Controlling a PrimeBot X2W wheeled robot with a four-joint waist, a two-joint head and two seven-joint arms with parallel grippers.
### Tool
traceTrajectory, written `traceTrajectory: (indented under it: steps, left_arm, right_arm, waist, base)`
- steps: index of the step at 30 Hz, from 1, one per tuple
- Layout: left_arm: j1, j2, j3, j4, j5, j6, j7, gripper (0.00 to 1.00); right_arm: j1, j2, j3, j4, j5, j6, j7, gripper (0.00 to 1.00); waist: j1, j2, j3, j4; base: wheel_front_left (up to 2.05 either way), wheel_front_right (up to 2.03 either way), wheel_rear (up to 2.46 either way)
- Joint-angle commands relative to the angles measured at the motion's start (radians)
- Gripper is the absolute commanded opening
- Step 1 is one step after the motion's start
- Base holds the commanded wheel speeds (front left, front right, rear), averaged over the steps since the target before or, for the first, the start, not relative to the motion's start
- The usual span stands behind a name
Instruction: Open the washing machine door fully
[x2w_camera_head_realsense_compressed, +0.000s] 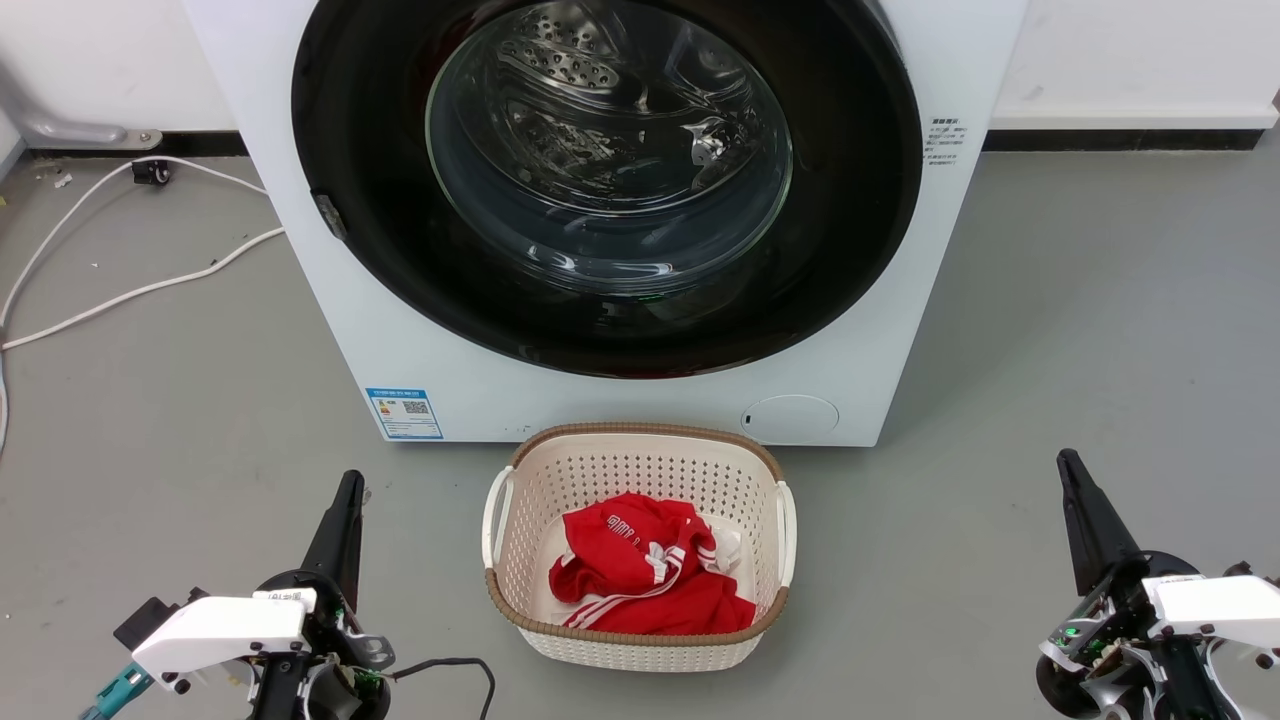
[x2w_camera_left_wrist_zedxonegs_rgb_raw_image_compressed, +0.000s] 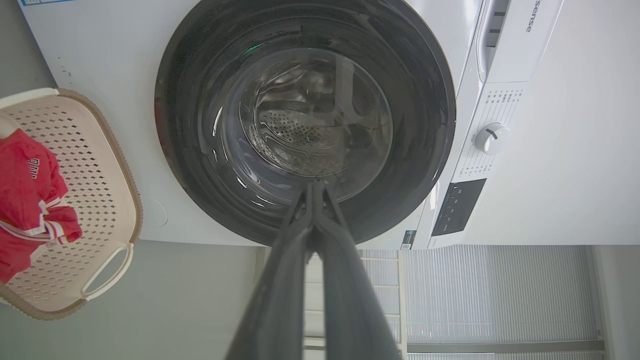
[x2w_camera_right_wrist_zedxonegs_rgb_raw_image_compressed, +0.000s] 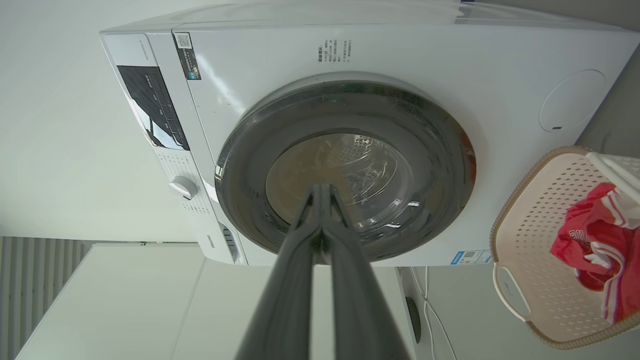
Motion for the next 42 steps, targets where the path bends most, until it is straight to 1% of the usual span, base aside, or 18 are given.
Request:
traceTrajectory:
  steps: [1,23,24,26,35,38,42]
  left_arm:
    - [0.007,-0.001,0.004,0.001,0.003,-0.003,0.002,0.00]
    - [0.007,-0.001,0.005,0.001,0.004,-0.003,0.003,0.00]
    - [0.000,0.000,0.001,0.000,0.001,0.000,0.000,1.00]
    - [0.008,-0.002,-0.002,0.015,0.001,0.000,-0.001,1.00]
    - [0.008,-0.002,-0.038,-0.010,0.035,0.000,-0.043,1.00]
    - [0.008,-0.002,-0.038,-0.027,0.064,0.000,-0.057,1.00]
    - [0.008,-0.002,-0.039,-0.051,0.143,0.000,-0.076,1.00]
  right_arm:
    - [-0.014,0.003,-0.003,0.001,-0.006,0.000,0.003,0.00]
    - [-0.014,0.006,-0.008,0.002,-0.012,0.000,0.007,0.00]
    - [0.000,0.004,-0.006,0.000,-0.003,0.000,0.004,1.00]
    - [0.011,0.006,-0.004,0.014,-0.003,0.000,0.003,1.00]
    - [0.022,0.007,0.009,-0.012,-0.024,0.000,-0.037,1.00]
    - [0.024,0.007,0.010,-0.023,-0.063,0.000,-0.051,1.00]
    - [0.026,0.008,0.018,-0.046,-0.155,0.000,-0.069,1.00]
  waist:
    - [0.0000,-0.0001,0.000,0.000]
    - [0.0000,-0.0001,0.000,0.000]
    - [0.0000,-0.0001,0.000,0.000]
    - [0.0000,-0.0001,0.000,0.000]
    - [0.0000,-0.0001,0.001,-0.001]
    - [0.0000,-0.0001,0.000,-0.002]
    - [0.0000,-0.0001,0.000,-0.003]
  base:
    - [0.00,0.00,0.00]
    - [0.00,0.00,0.00]
    - [0.00,0.00,0.00]
    - [0.00,0.00,0.00]
    - [0.00,0.00,0.00]
    - [0.00,0.00,0.00]
    - [0.00,0.00,0.00]
